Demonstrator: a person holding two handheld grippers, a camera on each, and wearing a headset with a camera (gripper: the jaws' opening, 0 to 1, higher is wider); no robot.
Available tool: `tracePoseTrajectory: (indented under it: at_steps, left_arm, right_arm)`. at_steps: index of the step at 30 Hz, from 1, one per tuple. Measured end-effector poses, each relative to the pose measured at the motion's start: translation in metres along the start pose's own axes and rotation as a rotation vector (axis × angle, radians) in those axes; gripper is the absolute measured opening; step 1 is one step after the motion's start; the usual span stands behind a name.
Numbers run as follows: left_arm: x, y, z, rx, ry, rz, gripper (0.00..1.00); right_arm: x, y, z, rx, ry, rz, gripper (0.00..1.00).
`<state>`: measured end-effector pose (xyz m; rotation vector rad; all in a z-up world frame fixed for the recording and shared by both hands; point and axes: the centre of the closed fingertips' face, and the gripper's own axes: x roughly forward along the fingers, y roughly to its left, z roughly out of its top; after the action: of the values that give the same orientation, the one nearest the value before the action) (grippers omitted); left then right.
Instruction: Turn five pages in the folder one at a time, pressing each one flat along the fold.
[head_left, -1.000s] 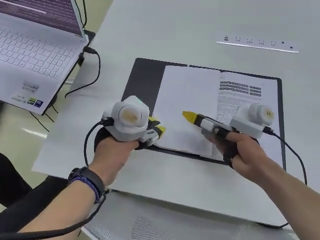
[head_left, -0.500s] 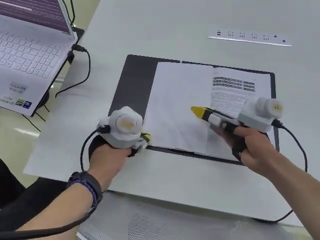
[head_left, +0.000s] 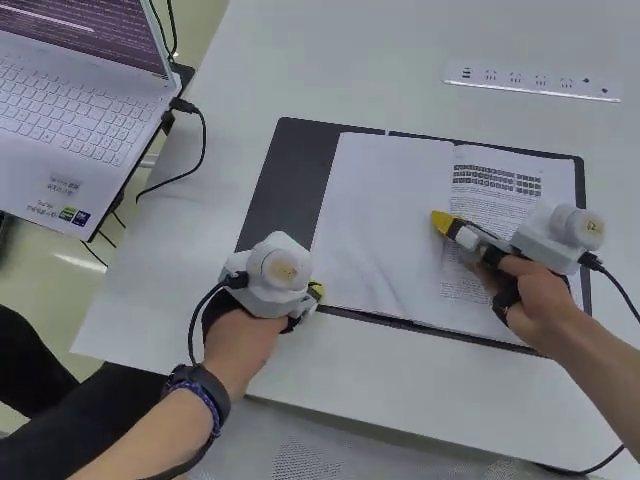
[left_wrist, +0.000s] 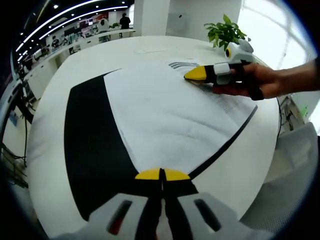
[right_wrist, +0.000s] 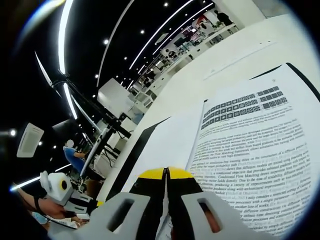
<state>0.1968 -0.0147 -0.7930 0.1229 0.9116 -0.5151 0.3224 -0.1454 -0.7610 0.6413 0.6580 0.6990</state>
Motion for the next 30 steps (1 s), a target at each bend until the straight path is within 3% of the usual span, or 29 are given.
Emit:
tracePoseTrajectory:
  at_steps: [13,22,25,27,30]
  left_arm:
    - [0.0,0.002,0.001,-0.002,-0.006,0.01,0.0]
    - [-0.001,0.001,0.001,-0.008,-0.009,0.015,0.0]
    - [-0.001,0.002,0.001,-0.011,-0.014,0.022,0.0]
    - [-0.001,0.001,0.001,-0.012,-0.017,0.025,0.0]
    - [-0.001,0.001,0.001,-0.014,-0.017,0.026,0.0]
  right_arm:
    - [0.019,-0.009,0.02,0.015,-0.052,-0.012,0.0]
    - [0.033,-0.019,0.042,0.069,-0.115,-0.037,0.0]
    - [0.036,-0.023,0.051,0.133,-0.159,-0.059,0.0]
    - [0.038,-0.024,0.054,0.133,-0.167,-0.065,0.0]
    - [0.045,-0.038,0.062,0.142,-0.186,-0.076,0.0]
